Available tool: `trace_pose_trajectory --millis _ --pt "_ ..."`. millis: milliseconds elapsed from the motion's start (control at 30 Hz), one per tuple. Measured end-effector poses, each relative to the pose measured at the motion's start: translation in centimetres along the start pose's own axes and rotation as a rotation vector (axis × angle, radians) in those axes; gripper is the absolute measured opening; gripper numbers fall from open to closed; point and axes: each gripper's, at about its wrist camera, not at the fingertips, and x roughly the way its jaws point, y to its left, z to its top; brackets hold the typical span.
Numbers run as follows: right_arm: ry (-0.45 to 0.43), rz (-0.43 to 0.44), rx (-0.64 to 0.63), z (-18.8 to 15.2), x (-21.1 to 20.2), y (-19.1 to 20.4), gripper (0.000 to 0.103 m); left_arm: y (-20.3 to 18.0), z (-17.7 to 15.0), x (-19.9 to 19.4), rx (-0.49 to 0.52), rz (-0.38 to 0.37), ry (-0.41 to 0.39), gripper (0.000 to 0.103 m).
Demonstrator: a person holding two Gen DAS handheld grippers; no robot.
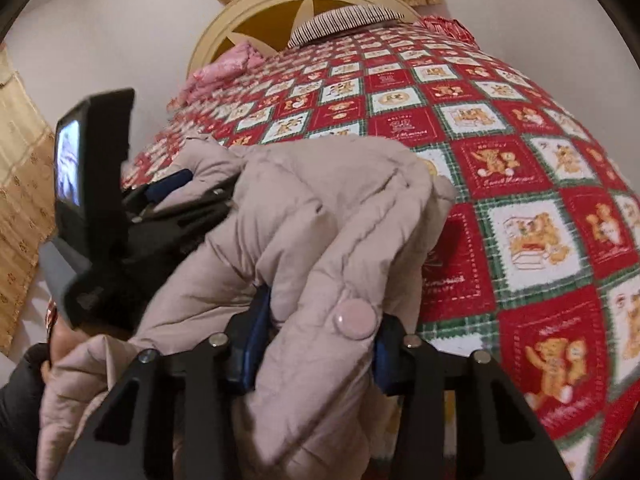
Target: Fold large clothes
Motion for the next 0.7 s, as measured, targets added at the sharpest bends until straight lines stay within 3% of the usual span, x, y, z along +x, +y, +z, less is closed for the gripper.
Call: trace_pose_trajectory --millis 200,333,400,533,700 --pt "-0.074 0.115 0.110 -0.8 0.3 -2.2 0.048 -0.5 0.0 0.3 0.018 0.028 0.002 0.067" --pt "-0.055 0.031 0.086 -1.0 -3.1 -1.4 0.055 -0.5 0.0 0.2 0.020 0.036 0.000 0.067" --pt "-0.105 -0.047 0.044 -1.3 -6.0 -0.3 0.054 -0.6 0.0 0.3 0.023 0.042 0.000 0.067" --pt "-0.222 -0.030 -0.087 -2.7 -11.6 4.0 0.044 -0.7 0.0 0.2 0.029 0.053 -0.003 0.067" --pt "-0.151 0.093 -0.137 -5.6 -10.4 7.0 0.031 -0.7 -0.1 -0.1 0.034 0.066 -0.010 0.068"
